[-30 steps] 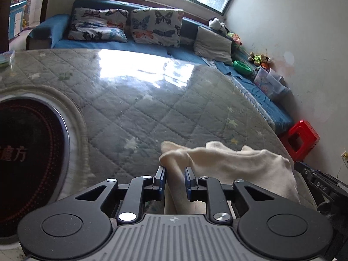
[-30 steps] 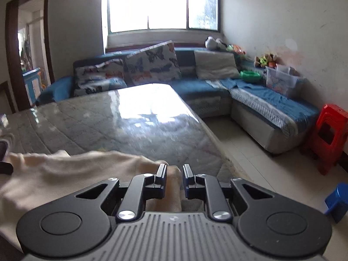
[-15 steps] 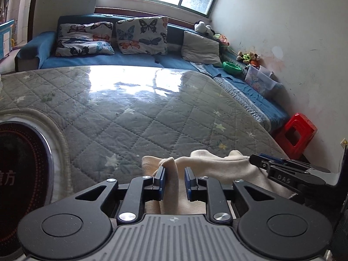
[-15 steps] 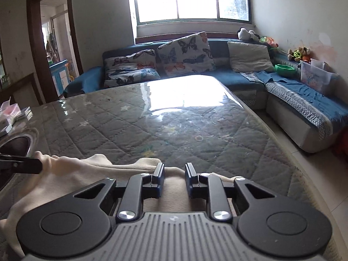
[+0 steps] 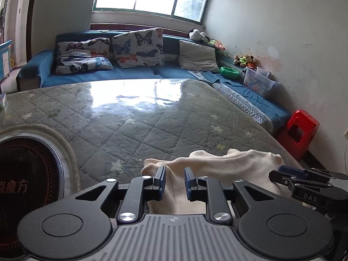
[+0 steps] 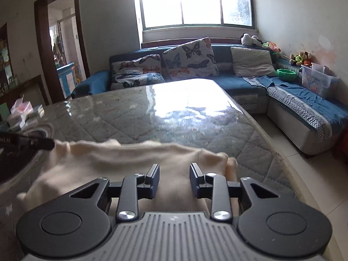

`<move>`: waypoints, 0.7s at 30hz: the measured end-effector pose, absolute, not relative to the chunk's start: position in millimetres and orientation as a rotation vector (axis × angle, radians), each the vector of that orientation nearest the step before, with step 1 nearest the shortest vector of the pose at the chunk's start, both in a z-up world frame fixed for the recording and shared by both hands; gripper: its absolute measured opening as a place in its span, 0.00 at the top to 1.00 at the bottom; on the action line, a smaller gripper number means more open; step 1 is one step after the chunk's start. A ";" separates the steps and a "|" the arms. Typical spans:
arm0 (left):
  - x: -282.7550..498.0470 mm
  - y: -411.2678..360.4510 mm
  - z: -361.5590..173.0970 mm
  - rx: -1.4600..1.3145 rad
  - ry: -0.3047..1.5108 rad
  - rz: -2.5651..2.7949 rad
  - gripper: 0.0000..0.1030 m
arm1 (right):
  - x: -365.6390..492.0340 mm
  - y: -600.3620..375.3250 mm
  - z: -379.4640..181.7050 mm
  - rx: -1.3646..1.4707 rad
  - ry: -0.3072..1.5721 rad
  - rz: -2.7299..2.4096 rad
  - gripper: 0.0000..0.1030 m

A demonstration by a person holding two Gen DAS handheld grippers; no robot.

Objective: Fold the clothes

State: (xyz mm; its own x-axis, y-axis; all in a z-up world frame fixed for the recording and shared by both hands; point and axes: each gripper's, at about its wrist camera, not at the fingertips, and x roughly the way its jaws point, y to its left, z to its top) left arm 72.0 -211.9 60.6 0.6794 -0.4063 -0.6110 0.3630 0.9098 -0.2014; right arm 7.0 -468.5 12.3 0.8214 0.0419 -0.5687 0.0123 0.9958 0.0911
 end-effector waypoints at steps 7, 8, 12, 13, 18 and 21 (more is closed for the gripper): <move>49.7 -221.9 53.7 -0.031 0.717 -0.541 0.80 | -20.0 -467.5 21.0 0.076 0.576 -0.002 0.70; 46.3 -225.0 51.8 -0.022 0.718 -0.552 0.80 | -23.1 -463.9 22.5 0.064 0.568 0.005 0.70; 39.8 -234.0 38.9 0.006 0.748 -0.558 0.80 | -24.1 -450.2 14.0 0.021 0.580 0.035 0.69; 38.9 -235.1 35.7 0.012 0.754 -0.555 0.80 | -23.8 -448.3 10.3 0.019 0.589 0.037 0.69; 35.6 -228.4 36.1 -0.005 0.752 -0.557 0.73 | -38.9 -448.6 9.2 0.032 0.575 0.021 0.63; 32.5 -225.3 34.0 -0.006 0.754 -0.551 0.71 | -47.8 -449.1 7.8 0.027 0.577 0.012 0.60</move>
State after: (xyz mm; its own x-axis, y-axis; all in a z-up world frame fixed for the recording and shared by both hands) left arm 32.5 -225.3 34.0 0.5946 -0.4767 -0.6475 0.4723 0.8588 -0.1985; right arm -47.8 -449.1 7.8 0.8383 0.0194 -0.5448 -0.0040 0.9996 0.0293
